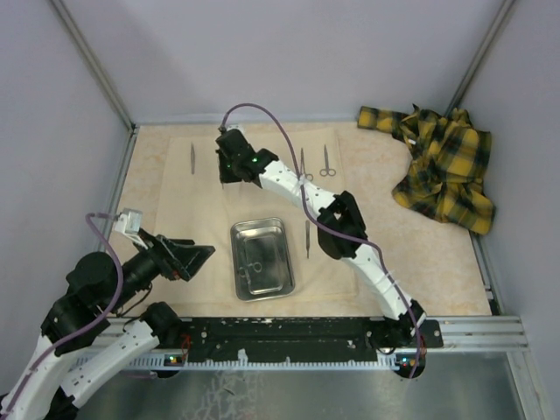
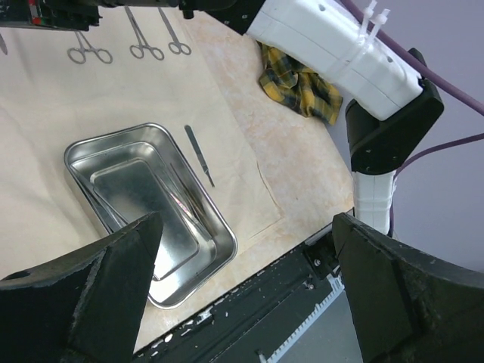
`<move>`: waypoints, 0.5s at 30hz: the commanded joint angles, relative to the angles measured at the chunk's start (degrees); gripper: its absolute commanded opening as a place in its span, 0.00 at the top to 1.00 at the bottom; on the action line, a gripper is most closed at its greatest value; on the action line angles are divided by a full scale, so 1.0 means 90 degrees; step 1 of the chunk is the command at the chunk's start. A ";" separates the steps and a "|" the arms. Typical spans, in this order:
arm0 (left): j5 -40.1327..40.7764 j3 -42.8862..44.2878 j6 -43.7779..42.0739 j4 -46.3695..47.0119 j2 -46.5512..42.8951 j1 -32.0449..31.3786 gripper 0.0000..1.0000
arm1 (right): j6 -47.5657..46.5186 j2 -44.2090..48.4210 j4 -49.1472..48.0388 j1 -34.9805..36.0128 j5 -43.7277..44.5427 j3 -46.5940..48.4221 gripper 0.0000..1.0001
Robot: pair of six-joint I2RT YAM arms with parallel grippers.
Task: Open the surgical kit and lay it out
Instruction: Place the medical item in the surgical kit.
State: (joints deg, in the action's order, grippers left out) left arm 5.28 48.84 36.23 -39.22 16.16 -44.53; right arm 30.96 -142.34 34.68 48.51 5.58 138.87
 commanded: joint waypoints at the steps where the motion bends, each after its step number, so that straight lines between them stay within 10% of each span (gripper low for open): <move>1: -0.0006 0.0190 0.0038 -0.0058 -0.0120 -0.0021 0.00 | -0.0256 -0.0097 -0.1079 -0.0182 -0.0617 -0.0033 1.00; 15: 0.0145 0.0094 -0.0018 -0.0016 -0.0173 -0.0023 0.00 | 0.0489 -0.0422 -0.1550 -0.0284 -0.1026 -0.0160 1.00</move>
State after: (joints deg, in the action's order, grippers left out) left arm 6.11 49.04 36.21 -39.68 14.92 -44.53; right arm 31.86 -144.94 24.27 45.56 -1.87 136.46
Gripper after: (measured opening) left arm 0.996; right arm 0.010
